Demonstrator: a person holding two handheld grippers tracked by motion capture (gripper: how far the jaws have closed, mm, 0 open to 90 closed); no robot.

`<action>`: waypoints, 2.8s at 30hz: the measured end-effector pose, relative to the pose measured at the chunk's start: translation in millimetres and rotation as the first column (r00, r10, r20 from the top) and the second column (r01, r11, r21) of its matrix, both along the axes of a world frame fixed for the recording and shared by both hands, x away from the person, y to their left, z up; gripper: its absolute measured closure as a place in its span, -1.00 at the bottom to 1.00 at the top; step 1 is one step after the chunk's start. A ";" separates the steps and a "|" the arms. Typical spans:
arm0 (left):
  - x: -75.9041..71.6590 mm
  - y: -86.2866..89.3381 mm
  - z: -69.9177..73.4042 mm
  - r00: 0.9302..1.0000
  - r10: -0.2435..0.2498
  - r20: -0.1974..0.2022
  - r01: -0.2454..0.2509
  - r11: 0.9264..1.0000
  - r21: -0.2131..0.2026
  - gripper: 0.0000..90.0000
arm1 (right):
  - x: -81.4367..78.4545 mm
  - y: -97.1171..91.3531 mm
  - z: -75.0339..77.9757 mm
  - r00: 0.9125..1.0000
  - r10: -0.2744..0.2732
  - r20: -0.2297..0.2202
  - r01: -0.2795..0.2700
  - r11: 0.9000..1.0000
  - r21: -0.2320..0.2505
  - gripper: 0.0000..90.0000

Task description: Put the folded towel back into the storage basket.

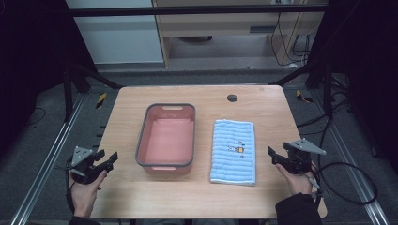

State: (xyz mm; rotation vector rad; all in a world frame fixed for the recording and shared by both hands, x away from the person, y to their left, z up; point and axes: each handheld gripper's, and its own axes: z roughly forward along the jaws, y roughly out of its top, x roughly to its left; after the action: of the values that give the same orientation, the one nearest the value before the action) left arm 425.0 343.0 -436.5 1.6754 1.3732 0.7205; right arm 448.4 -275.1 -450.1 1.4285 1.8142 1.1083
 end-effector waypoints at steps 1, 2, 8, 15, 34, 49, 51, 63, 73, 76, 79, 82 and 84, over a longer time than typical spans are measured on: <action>0.0 0.0 0.0 1.000 0.000 0.000 0.000 1.000 0.000 -0.06 | 0.0 0.0 0.0 1.000 0.000 0.000 0.000 1.000 0.000 -0.27; -0.7 -1.6 1.7 1.000 -0.006 0.000 0.006 1.000 -0.011 -0.06 | -0.5 -0.2 1.1 1.000 -0.001 -0.008 0.001 1.000 0.006 -0.27; -7.1 -12.8 16.0 0.998 -0.032 0.054 0.034 0.998 -0.049 -0.14 | -1.2 -1.3 9.2 1.000 0.005 0.009 -0.005 1.000 0.023 -0.25; -8.2 -29.7 30.9 0.990 -0.100 0.097 0.105 0.993 -0.049 -0.16 | -0.5 5.4 22.8 0.998 0.045 0.045 -0.047 0.998 0.036 -0.16; 1.9 -83.1 60.2 0.971 -0.185 0.152 0.192 0.981 -0.038 -0.14 | 19.3 7.5 69.3 0.993 0.065 0.097 -0.071 0.996 0.057 -0.21; 8.2 -144.1 71.1 0.945 -0.277 0.177 0.288 0.957 -0.039 -0.18 | 38.3 16.5 83.6 0.991 0.089 0.101 -0.095 0.994 0.048 -0.22; 8.6 -154.4 69.7 0.940 -0.294 0.176 0.305 0.952 -0.037 -0.19 | 41.1 18.9 84.5 0.990 0.091 0.104 -0.096 0.995 0.040 -0.22; 9.8 -192.8 61.9 0.918 -0.363 0.162 0.372 0.927 -0.035 -0.19 | 57.3 28.9 79.3 0.989 0.105 0.103 -0.110 0.993 0.045 -0.28; 8.0 -218.2 52.1 0.901 -0.412 0.137 0.418 0.908 -0.012 -0.19 | 68.6 40.2 72.0 0.989 0.120 0.081 -0.123 0.992 0.030 -0.31; 7.0 -224.2 49.6 0.896 -0.423 0.133 0.429 0.903 -0.017 -0.19 | 71.9 42.8 69.7 0.989 0.124 0.078 -0.126 0.992 0.021 -0.32; 6.3 -231.1 46.3 0.892 -0.435 0.124 0.440 0.898 -0.014 -0.18 | 73.5 43.4 68.7 0.990 0.122 0.068 -0.124 0.992 0.031 -0.30; 5.8 -237.8 41.5 0.891 -0.439 0.112 0.443 0.896 -0.012 -0.16 | 75.9 43.4 66.8 0.991 0.118 0.059 -0.120 0.992 0.029 -0.30; 5.7 -241.3 37.8 0.892 -0.439 0.107 0.443 0.896 -0.016 -0.14 | 77.5 42.7 65.1 0.992 0.111 0.053 -0.113 0.993 0.032 -0.29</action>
State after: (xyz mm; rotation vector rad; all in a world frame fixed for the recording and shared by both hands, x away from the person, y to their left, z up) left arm 430.7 101.7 -398.8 1.8056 0.8787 0.4990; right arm 525.9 -232.4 -385.0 1.3195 1.8670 1.2264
